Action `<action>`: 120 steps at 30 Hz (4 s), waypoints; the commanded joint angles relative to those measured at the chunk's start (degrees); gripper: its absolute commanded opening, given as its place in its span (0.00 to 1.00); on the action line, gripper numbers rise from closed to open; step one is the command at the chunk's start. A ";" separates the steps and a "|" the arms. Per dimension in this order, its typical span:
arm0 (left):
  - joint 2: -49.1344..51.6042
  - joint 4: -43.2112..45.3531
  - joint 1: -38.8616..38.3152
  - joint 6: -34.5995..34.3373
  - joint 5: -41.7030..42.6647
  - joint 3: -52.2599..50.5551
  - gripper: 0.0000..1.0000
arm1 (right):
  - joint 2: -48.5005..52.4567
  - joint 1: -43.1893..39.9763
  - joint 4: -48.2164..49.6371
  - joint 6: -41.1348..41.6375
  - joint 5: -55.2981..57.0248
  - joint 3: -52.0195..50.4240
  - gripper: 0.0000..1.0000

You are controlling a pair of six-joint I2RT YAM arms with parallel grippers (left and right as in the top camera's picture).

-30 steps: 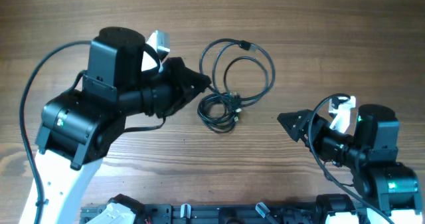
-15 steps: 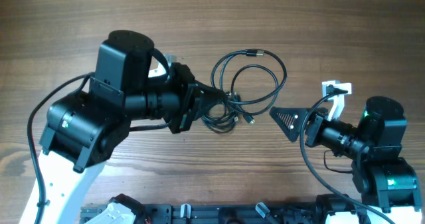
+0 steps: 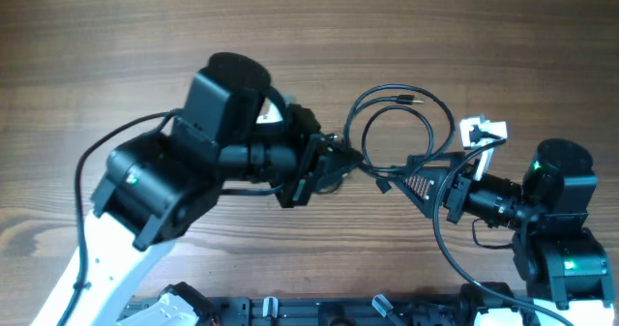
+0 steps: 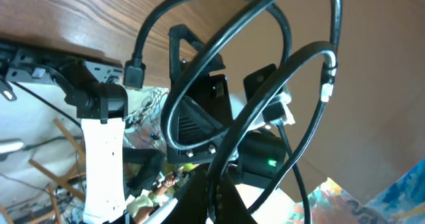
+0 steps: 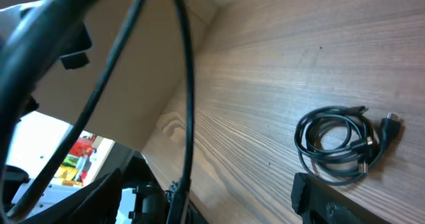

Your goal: Untangle cables

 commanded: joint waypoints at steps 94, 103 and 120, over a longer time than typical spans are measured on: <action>5.14 -37.62 41.29 4.96 -77.42 -0.35 0.04 | 20.90 -0.13 -13.79 15.43 47.41 0.76 0.04; 5.18 -37.62 41.29 6.16 -78.07 -0.35 0.04 | 20.90 -0.13 -13.84 17.31 49.48 0.76 0.04; 5.29 -37.62 41.29 7.28 -77.92 -0.35 0.04 | 20.90 -0.13 -14.40 19.80 59.87 0.76 0.04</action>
